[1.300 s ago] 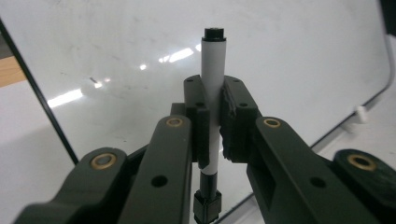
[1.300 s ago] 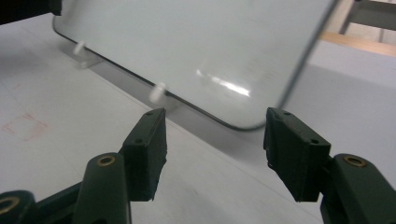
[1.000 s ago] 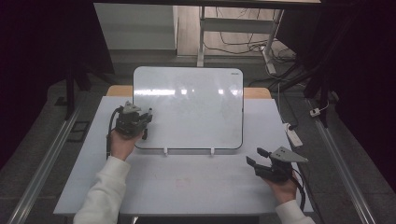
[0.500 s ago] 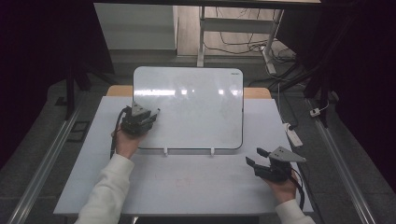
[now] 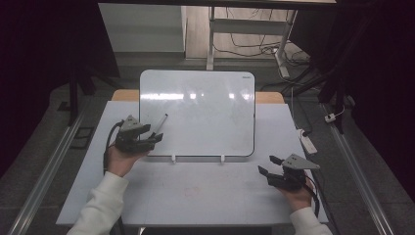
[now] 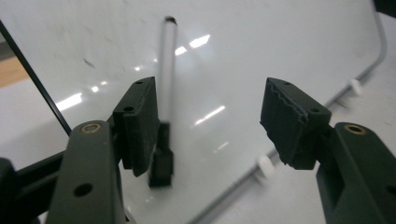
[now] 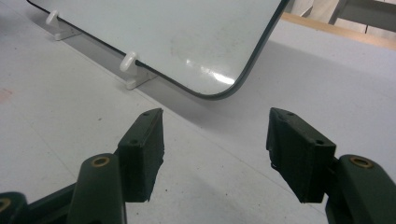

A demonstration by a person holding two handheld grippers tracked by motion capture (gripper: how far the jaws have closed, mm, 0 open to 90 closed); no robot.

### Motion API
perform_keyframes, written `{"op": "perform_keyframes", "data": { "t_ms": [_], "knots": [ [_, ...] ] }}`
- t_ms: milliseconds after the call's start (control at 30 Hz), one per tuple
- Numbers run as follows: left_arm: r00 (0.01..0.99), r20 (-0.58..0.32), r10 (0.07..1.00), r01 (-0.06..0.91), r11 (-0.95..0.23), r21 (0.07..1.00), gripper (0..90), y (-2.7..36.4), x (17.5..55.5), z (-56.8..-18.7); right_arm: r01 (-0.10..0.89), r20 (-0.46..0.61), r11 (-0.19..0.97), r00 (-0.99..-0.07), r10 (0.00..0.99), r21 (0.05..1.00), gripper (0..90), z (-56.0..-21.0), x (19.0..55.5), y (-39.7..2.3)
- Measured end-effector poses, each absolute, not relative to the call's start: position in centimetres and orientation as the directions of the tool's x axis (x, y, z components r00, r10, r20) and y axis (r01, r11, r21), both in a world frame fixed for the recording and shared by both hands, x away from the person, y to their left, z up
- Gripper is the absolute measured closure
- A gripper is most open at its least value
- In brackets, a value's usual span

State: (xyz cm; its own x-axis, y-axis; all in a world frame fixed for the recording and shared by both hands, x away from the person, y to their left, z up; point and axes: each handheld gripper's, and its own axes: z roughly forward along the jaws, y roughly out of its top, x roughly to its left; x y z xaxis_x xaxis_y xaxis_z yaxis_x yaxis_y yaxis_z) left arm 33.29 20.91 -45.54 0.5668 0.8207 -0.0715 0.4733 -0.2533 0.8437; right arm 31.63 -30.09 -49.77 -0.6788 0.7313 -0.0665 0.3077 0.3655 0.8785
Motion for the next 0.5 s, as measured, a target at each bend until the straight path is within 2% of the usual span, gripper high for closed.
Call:
{"op": "perform_keyframes", "data": {
  "t_ms": [500],
  "knots": [
    [0.582, -0.085, 0.809, 0.496, -0.269, 0.826, 32.0, 22.9, 27.7, -49.0, 0.297, -0.092, 0.402, -0.696, 0.712, 0.866, 34.5, -50.5, 32.5, -31.1]
  ]
}}
